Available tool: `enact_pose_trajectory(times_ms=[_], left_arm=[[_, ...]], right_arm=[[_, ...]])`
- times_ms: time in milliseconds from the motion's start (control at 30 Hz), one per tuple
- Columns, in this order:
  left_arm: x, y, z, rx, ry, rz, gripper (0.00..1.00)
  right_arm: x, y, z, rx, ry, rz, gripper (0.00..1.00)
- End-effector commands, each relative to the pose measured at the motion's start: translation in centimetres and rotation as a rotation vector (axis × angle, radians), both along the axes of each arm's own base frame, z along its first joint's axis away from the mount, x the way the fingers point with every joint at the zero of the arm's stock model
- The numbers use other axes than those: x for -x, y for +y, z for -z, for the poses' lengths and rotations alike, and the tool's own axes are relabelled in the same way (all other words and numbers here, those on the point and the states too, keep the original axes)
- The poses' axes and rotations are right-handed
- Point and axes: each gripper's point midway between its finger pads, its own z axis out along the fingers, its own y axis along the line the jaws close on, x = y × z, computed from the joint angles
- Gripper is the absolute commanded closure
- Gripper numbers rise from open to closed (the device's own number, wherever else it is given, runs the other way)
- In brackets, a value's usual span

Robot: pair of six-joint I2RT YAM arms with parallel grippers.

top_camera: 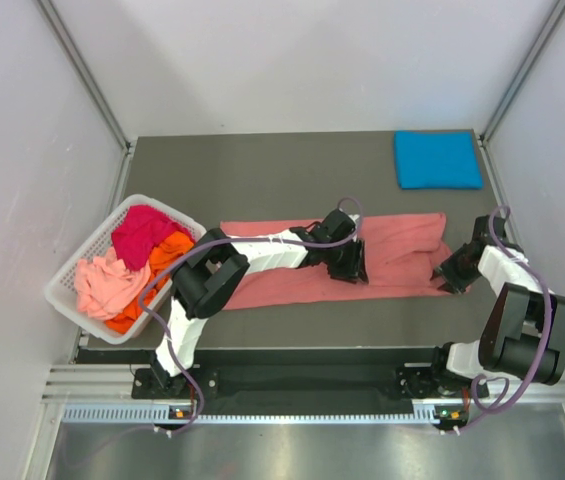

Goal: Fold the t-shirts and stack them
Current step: Fold the tshirt

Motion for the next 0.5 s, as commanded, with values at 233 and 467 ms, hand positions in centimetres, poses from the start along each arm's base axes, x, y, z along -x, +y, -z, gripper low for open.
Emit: enact_pose_trajectory(times_ms=[233, 467], left_arm=[[-1.3, -1.7, -1.1, 0.051, -0.040, -0.007, 0.60], [-1.5, -2.1, -1.4, 0.062, -0.043, -0.001, 0.62]], right_arm=[[-1.3, -0.1, -0.8, 0.024, -0.072, -0.014, 0.69], [-1.7, 0.5, -0.5, -0.013, -0.097, -0.015, 0.75]])
